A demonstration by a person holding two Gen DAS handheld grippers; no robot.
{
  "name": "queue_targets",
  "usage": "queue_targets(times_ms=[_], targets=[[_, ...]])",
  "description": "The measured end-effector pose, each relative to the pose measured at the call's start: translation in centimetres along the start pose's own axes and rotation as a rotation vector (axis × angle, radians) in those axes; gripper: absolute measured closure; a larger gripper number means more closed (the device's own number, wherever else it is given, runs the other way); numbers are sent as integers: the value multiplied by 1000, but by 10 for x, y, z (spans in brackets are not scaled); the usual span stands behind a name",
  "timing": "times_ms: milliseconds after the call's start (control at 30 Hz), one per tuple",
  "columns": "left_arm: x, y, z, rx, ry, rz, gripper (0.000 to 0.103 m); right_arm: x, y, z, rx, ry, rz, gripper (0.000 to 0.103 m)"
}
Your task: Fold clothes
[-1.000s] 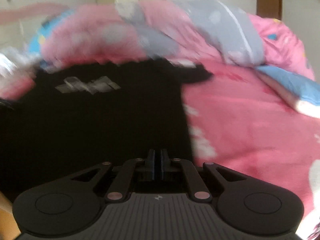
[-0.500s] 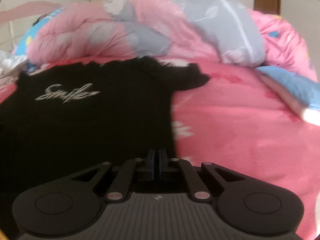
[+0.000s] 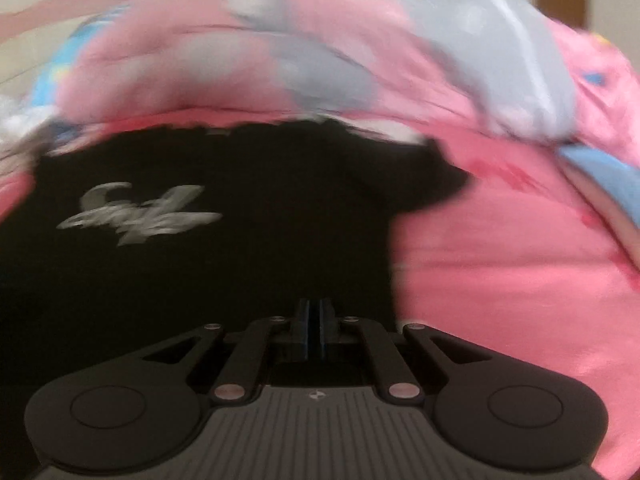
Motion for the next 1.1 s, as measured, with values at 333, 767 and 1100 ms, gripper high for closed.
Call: queue_targets(times_ms=[333, 767, 1100], targets=[[15, 4, -21, 4, -3, 22, 56, 9, -16, -44, -63, -14, 51, 97], [-48, 31, -111, -18, 133, -56, 56, -66, -109, -92, -322, 28, 107, 95], [-130, 61, -197, 84, 155, -29, 55, -36, -41, -152, -110, -65, -175, 74]])
Point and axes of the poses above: each gripper's, at about its wrist camera, not at the fingertips, and x roughly against the way its jaws point, y to its left, z to its underside, the point moved 8 cm from there along -x, roughly the way its jaws point, and after that the axes turned 15 degrees about y, right-handed, at the moved point
